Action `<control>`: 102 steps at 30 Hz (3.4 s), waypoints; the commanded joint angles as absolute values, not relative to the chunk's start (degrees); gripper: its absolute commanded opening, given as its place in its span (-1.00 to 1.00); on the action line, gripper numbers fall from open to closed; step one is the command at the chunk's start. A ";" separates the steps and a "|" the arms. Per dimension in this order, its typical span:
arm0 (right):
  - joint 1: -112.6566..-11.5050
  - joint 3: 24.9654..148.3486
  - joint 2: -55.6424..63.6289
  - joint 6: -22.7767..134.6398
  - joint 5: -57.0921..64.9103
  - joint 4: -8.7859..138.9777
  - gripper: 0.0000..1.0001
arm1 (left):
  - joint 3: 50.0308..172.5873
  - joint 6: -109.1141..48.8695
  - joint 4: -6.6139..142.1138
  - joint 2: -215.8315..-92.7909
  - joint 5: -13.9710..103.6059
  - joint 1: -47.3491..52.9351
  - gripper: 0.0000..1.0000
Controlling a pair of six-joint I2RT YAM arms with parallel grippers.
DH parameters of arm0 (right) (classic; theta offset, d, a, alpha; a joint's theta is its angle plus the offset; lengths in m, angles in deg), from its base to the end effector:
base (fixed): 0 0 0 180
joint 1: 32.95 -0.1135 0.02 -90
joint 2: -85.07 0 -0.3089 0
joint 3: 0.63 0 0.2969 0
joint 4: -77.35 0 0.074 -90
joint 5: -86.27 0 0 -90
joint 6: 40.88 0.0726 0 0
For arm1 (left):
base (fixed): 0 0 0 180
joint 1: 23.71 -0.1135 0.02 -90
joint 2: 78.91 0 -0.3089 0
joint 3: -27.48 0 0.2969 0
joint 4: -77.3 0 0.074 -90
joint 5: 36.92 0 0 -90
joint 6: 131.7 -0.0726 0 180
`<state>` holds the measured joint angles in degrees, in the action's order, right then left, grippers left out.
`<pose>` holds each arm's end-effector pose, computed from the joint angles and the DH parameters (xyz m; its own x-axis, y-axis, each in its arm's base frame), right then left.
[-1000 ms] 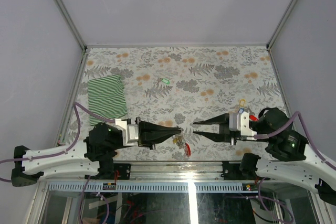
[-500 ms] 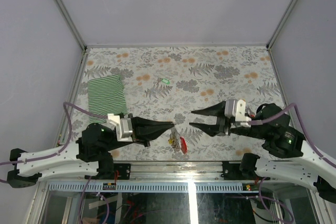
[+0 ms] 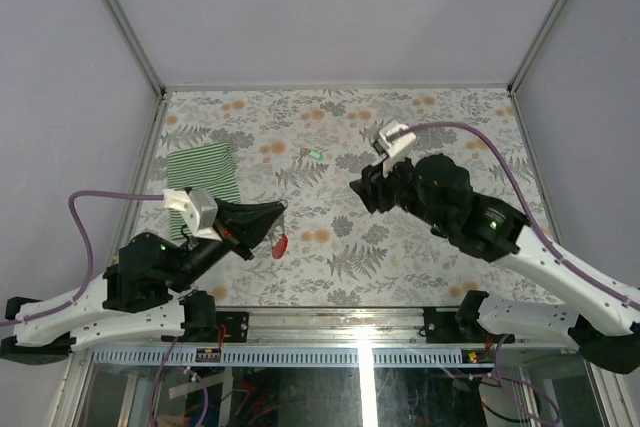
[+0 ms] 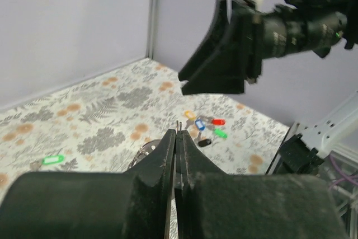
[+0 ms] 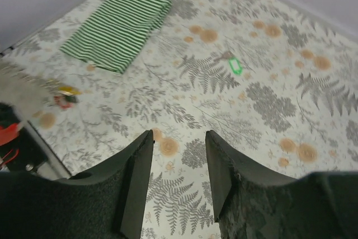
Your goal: Put the keys on the keyring
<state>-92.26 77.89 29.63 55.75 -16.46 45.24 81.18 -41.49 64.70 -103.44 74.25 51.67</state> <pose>0.1469 0.2162 0.4615 -0.1636 -0.0550 -0.9850 -0.7136 0.6960 0.0797 0.0592 -0.1231 0.4269 0.0690 -0.2780 -0.9581 0.8152 0.5693 -0.1065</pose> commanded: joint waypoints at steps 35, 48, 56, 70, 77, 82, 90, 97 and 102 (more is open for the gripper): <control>-54.31 59.28 10.41 77.36 -20.75 36.17 0.11 | 86.47 -35.14 59.33 -125.93 42.76 15.23 -1.00; -53.34 54.65 5.06 80.06 -23.73 38.84 -0.05 | 86.26 -34.21 58.38 -127.36 40.63 15.22 -1.00; -52.56 53.84 2.83 79.53 -24.05 41.12 -0.14 | 86.09 -34.98 58.55 -126.98 40.36 15.23 -1.00; -52.28 54.09 0.11 79.60 -23.55 43.36 -0.31 | 85.27 -35.45 58.69 -126.37 39.40 15.25 -1.00; -52.25 53.92 0.62 79.89 -23.76 42.96 -0.63 | 85.55 -35.90 58.15 -126.64 39.04 15.23 -1.00; -52.27 53.92 2.59 79.34 -24.23 42.04 -0.93 | 85.73 -35.51 58.35 -126.72 38.72 15.20 -1.00; -52.28 54.79 9.82 76.49 -23.14 40.49 -1.00 | 86.23 -34.65 58.94 -126.97 38.84 15.23 -1.00; -52.28 55.06 17.22 73.31 -17.57 41.11 -1.00 | 86.05 -33.26 60.27 -126.50 39.42 15.22 -1.00; -52.22 54.76 20.23 68.92 -3.81 44.13 -1.00 | 84.64 -32.29 62.27 -124.91 40.19 15.24 -1.00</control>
